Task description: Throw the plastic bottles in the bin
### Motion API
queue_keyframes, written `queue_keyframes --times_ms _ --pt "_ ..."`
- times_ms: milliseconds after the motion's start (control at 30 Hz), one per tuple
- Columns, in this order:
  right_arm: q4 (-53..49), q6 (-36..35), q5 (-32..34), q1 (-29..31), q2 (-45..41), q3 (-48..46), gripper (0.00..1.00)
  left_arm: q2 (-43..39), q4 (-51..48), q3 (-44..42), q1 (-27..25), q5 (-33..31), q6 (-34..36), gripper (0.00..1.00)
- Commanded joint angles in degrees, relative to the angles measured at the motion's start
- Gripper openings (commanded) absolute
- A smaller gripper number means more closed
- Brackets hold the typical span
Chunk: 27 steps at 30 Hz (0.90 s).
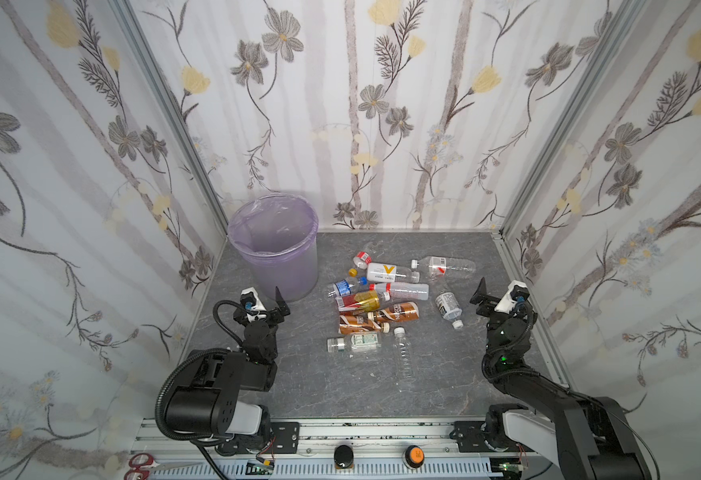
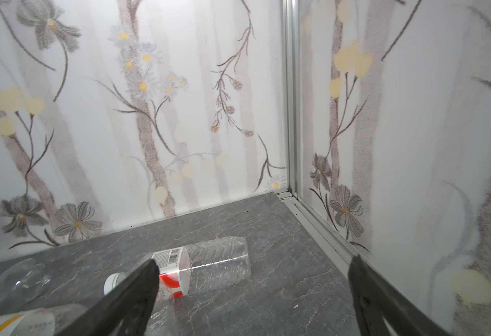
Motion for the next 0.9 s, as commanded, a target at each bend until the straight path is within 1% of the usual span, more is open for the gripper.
queue_keyframes --times_ms 0,33,67,100,133,167,200,233,267,333,367,433,533,667,733,800,867 --pt "-23.2 12.3 10.3 -0.1 -5.2 5.9 1.00 -3.2 2.0 -2.0 -1.8 -7.1 0.0 1.00" --pt "-28.7 14.8 11.3 -0.1 -6.6 8.0 1.00 -4.5 1.9 -2.8 -2.6 -8.3 -0.2 1.00" --pt "-34.2 19.1 12.1 -0.2 -8.1 9.8 1.00 -6.4 1.8 -3.7 -3.7 -9.6 -0.3 1.00" --pt "-37.2 22.9 12.7 -0.3 -9.6 10.5 1.00 -8.1 1.8 -4.9 -5.0 -11.4 -0.8 1.00" --pt "-37.9 23.8 11.0 -0.7 -11.0 10.6 1.00 -10.9 1.9 -5.9 -6.2 -12.8 -1.2 1.00" --pt "-37.1 23.0 7.2 -1.1 -12.8 10.2 1.00 -13.7 1.8 -6.7 -7.7 -14.7 -2.6 1.00" --pt "-36.1 21.8 4.1 -1.2 -14.4 9.6 1.00 -16.4 1.8 -7.5 -10.1 -16.4 -2.0 1.00" --pt "-35.2 20.9 1.9 -1.2 -15.7 9.2 1.00 -18.3 1.6 -7.6 -12.9 -19.0 0.0 1.00" --pt "-35.0 20.2 -0.6 -1.2 -16.5 9.0 1.00 -20.1 1.5 -7.6 -15.2 -20.1 1.8 1.00" --pt "-40.7 21.6 -1.7 -1.2 -16.0 11.6 0.98 -22.6 1.1 -7.1 -19.0 -19.0 4.2 1.00" --pt "-44.6 22.2 -2.1 -1.1 -14.6 13.1 0.96 -23.6 0.9 -6.7 -21.2 -18.0 5.3 1.00" --pt "-49.0 23.2 -4.3 -1.0 -11.7 14.6 1.00 -24.7 0.1 -5.5 -25.3 -15.6 6.4 1.00" --pt "-53.9 23.5 -9.1 -0.8 -6.2 16.3 1.00 -24.5 -3.8 -1.2 -32.5 -12.3 8.8 1.00" --pt "-56.5 22.1 -16.8 1.4 2.1 18.9 1.00 -19.8 -12.4 7.2 -39.4 -6.1 10.2 1.00" --pt "-58.9 20.6 -15.7 3.8 6.3 21.4 1.00 -15.9 -14.6 11.1 -41.9 -3.7 12.0 1.00" --pt "-61.5 19.2 -13.8 5.9 10.1 24.2 1.00 -11.7 -18.4 15.8 -43.6 -1.7 12.3 1.00" --pt "-62.7 18.1 -14.3 6.8 13.4 26.5 1.00 -8.7 -23.0 20.3 -44.5 -0.3 11.9 1.00"
